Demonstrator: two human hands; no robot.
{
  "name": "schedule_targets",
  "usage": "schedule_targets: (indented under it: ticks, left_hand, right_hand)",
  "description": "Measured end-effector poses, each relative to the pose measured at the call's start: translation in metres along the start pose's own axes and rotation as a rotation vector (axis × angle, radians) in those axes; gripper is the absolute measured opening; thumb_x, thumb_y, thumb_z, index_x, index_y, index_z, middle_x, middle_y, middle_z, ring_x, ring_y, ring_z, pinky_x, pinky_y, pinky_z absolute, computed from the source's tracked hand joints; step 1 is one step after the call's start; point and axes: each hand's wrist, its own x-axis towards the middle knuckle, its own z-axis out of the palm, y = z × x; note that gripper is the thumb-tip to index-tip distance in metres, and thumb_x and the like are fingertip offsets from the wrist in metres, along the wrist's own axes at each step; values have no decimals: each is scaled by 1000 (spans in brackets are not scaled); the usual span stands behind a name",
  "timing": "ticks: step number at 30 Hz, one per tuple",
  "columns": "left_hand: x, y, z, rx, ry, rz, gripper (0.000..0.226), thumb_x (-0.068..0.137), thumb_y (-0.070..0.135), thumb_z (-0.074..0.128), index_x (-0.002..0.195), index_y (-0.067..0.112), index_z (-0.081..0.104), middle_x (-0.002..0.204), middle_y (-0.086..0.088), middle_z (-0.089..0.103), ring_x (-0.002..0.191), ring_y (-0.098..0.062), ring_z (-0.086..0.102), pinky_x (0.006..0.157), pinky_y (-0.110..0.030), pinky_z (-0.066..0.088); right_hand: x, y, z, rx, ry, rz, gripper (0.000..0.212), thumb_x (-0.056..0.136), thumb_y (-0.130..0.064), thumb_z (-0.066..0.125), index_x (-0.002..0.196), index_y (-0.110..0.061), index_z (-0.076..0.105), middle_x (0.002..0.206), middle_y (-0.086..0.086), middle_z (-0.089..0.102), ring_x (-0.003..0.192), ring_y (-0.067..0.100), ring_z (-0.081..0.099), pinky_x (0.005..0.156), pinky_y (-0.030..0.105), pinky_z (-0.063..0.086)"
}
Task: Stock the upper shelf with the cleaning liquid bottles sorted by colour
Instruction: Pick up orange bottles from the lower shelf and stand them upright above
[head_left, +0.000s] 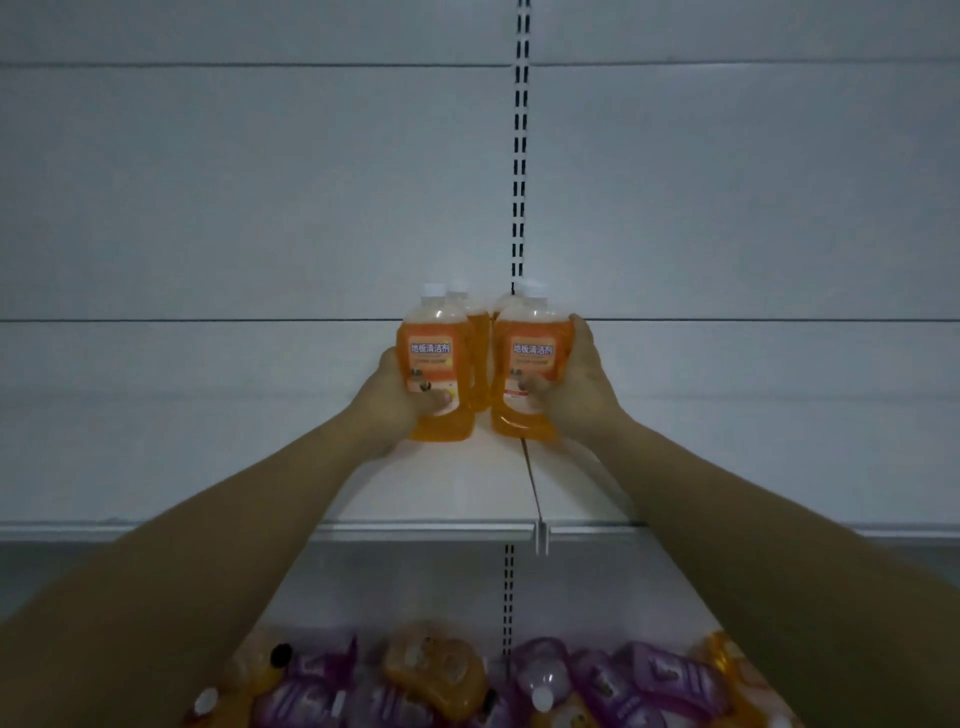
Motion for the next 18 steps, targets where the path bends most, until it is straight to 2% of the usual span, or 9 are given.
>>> schedule_targets:
  ticks: [2, 6, 12, 16, 18]
  left_hand:
    - [6, -2, 4, -33, 17, -2, 65, 76, 13, 78, 129, 18, 40, 116, 2, 60, 104, -17, 58, 73, -22, 44]
    - [12, -4, 9, -55, 14, -5, 65, 81, 10, 73, 132, 17, 34, 115, 2, 55, 103, -16, 54, 81, -28, 41]
    - [27, -4, 16, -57, -11, -21, 69, 83, 10, 70, 136, 16, 26, 114, 2, 52, 107, -18, 52, 81, -29, 40]
    - [30, -4, 18, -63, -37, -18, 72, 84, 11, 69, 137, 18, 21, 116, 2, 50, 103, -15, 50, 80, -27, 41]
    - [31, -6, 18, -74, -47, -20, 73, 84, 11, 69, 138, 18, 20, 117, 2, 50, 105, -16, 51, 81, -28, 42]
  right_hand:
    - [3, 6, 5, -1, 12, -18, 83, 78, -19, 77, 140, -35, 24, 126, -2, 51, 111, 17, 58, 95, 42, 50]
    - [17, 9, 7, -38, -25, -8, 86, 81, -15, 75, 144, -32, 19, 126, -1, 49, 109, 16, 55, 90, 31, 45]
    - [29, 19, 12, -20, -48, -19, 89, 78, -19, 76, 141, -39, 16, 126, 0, 51, 109, 19, 59, 95, 46, 50]
    - [33, 23, 11, 13, -96, -51, 93, 78, -24, 76, 142, -41, 11, 128, 2, 50, 112, 21, 58, 96, 46, 50]
    - [32, 24, 9, 27, -135, -56, 93, 82, -21, 74, 144, -36, 7, 128, 0, 51, 112, 21, 58, 97, 46, 49]
